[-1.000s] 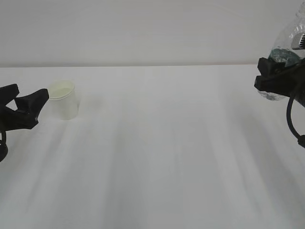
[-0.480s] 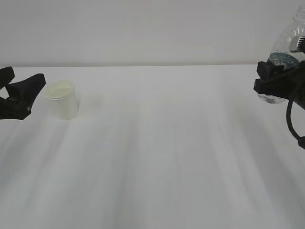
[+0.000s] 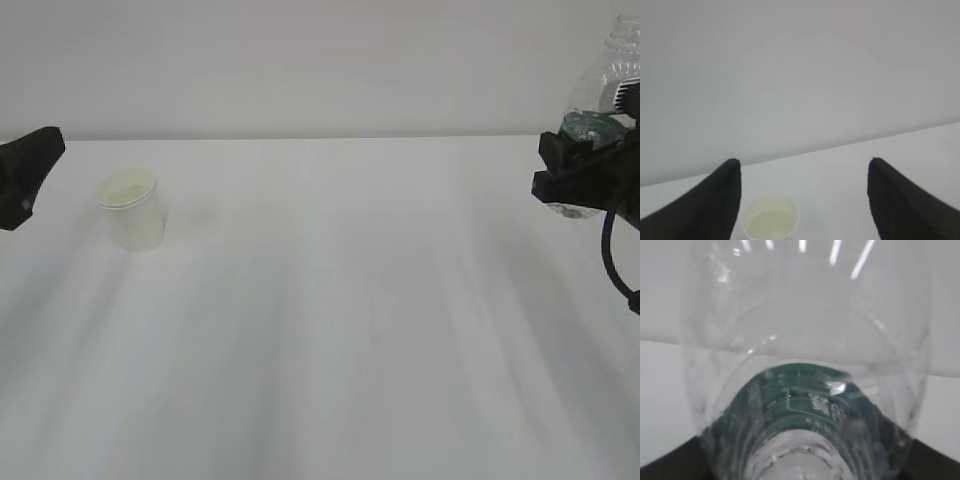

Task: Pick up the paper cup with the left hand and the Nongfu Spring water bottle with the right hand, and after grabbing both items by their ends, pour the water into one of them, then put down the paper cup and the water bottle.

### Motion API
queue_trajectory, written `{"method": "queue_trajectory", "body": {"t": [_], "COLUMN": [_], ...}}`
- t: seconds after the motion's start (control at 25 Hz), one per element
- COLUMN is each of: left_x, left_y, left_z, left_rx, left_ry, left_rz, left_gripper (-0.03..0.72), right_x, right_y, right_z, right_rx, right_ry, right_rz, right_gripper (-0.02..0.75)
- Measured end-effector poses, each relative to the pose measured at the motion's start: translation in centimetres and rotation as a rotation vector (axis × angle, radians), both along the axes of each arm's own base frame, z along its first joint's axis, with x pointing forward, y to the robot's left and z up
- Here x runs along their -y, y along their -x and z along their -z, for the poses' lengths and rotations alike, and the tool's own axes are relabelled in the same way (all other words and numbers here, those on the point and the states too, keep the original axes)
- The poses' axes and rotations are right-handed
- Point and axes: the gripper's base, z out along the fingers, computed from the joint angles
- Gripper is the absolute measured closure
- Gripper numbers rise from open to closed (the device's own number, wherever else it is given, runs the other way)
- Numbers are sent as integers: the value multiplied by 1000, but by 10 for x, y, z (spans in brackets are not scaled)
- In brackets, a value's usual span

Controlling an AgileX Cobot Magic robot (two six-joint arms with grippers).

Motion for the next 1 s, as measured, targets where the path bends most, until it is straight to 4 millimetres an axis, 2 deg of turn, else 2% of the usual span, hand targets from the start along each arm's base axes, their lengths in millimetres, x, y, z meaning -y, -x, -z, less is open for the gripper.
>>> {"method": "queue_trajectory", "body": {"t": [0.28,0.36,0.48,0.68,1.0], "left_x": [-1,-2,-2,-3,-3], "left_y": [6,8,9,10,11], "left_z": [-10,-12,-13,-13,-14], "left_rx": [15,13,9,-9,-7], "left_ry": [-7,-10,-14,-19,-19], "left_rz": [-7,-9,-12,-19,-20], "left_gripper": [130,131,131,131,132], "right_x": [0,-1,-1,-1,-4], "right_y": [-2,-5,-7,-10,-27], "right_z": [7,22,32,42,57], "right_rx": [-26,-67,-94,-101,-96], "right_ry": [6,12,16,19,13], "right_rz": [-1,0,0,1,-4], "right_gripper": [302,302,302,303,303]}}
